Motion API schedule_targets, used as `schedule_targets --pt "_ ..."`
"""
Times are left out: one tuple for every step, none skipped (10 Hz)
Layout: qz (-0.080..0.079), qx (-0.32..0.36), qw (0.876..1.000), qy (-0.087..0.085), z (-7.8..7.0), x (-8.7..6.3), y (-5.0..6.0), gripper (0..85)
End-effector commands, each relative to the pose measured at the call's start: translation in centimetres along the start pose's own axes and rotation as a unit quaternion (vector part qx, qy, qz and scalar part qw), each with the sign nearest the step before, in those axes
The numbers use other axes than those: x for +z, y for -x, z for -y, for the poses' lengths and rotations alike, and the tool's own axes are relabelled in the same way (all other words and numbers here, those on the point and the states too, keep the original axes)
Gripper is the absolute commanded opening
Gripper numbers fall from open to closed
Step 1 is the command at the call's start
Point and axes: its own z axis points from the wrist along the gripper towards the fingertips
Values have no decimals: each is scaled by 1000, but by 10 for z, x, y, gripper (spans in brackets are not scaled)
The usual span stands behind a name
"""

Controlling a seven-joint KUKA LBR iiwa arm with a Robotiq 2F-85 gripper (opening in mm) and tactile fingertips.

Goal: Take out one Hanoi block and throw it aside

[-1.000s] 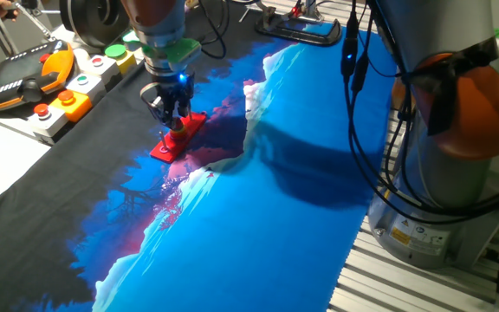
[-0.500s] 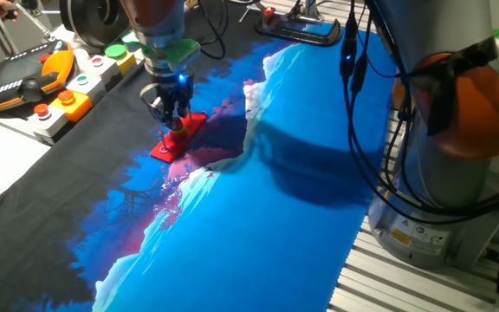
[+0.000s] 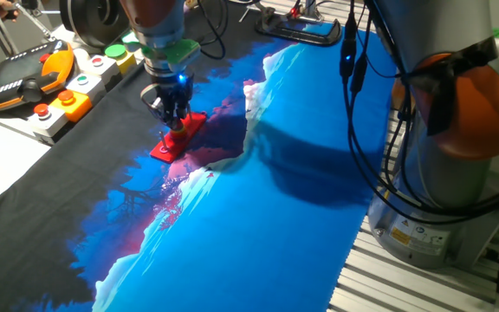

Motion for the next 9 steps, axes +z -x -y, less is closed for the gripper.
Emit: schedule_targets --pt "0 0 1000 0 0 1 0 343" --pt "1 0 1000 1 0 1 0 343" --pt "3 -1 1000 -1 0 1 0 313" --pt "4 -5 1000 -2 0 0 1 240" --pt "4 -9 1000 -6 1 -1 1 170" --pt "5 -12 1000 -9 1 -3 1 103" --pt "5 -14 1000 -10 1 -4 1 20" --pt "5 -14 1000 -11 1 -5 1 7" --pt "5 -13 1000 -11 1 -6 2 7"
